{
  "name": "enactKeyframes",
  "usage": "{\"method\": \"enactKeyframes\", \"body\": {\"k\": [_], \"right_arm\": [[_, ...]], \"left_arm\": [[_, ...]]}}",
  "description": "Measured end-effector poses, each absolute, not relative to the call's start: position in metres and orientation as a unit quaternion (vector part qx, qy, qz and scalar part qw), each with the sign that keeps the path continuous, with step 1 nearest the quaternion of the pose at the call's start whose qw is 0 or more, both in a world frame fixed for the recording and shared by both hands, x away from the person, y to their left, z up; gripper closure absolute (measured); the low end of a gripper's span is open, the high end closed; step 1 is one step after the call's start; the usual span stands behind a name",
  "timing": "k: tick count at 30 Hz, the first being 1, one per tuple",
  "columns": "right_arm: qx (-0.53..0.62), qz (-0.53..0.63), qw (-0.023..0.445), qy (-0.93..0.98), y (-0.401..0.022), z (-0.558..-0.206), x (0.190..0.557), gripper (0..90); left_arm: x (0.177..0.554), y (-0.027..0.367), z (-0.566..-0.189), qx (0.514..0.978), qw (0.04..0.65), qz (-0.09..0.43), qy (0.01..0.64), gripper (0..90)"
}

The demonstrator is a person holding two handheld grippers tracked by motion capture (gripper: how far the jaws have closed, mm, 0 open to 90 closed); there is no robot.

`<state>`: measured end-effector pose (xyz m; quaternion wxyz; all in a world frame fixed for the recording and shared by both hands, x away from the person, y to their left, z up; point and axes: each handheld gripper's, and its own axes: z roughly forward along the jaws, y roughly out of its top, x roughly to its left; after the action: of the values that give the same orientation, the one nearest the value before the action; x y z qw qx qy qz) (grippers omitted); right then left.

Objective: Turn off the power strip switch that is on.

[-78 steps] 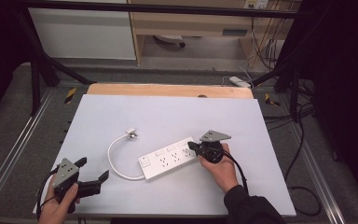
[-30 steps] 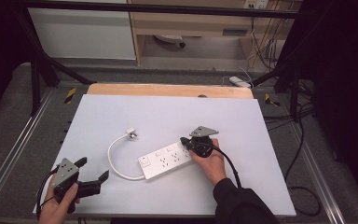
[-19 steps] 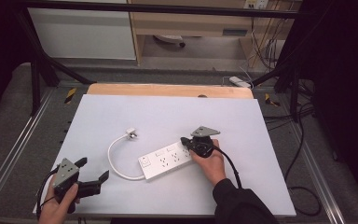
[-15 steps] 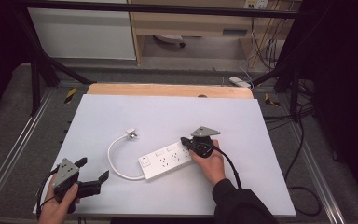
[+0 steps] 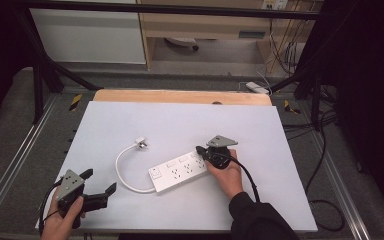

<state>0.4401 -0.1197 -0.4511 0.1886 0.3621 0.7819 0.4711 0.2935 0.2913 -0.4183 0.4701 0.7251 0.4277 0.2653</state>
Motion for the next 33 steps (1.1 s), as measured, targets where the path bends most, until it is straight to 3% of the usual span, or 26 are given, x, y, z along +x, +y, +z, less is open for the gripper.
{"method": "enactKeyframes", "body": {"k": [26,30,33], "right_arm": [[0.33,0.501,0.171,0.782,-0.13,-0.429,0.428,89.5],[0.338,0.507,0.176,0.773,-0.132,-0.422,0.425,72.8],[0.346,0.511,0.178,0.767,-0.134,-0.414,0.422,50.6]], "left_arm": [[0.297,0.294,-0.423,0.713,0.457,0.278,0.453,5.1],[0.297,0.294,-0.423,0.713,0.457,0.278,0.454,5.1],[0.297,0.294,-0.423,0.712,0.459,0.277,0.453,5.1]]}}
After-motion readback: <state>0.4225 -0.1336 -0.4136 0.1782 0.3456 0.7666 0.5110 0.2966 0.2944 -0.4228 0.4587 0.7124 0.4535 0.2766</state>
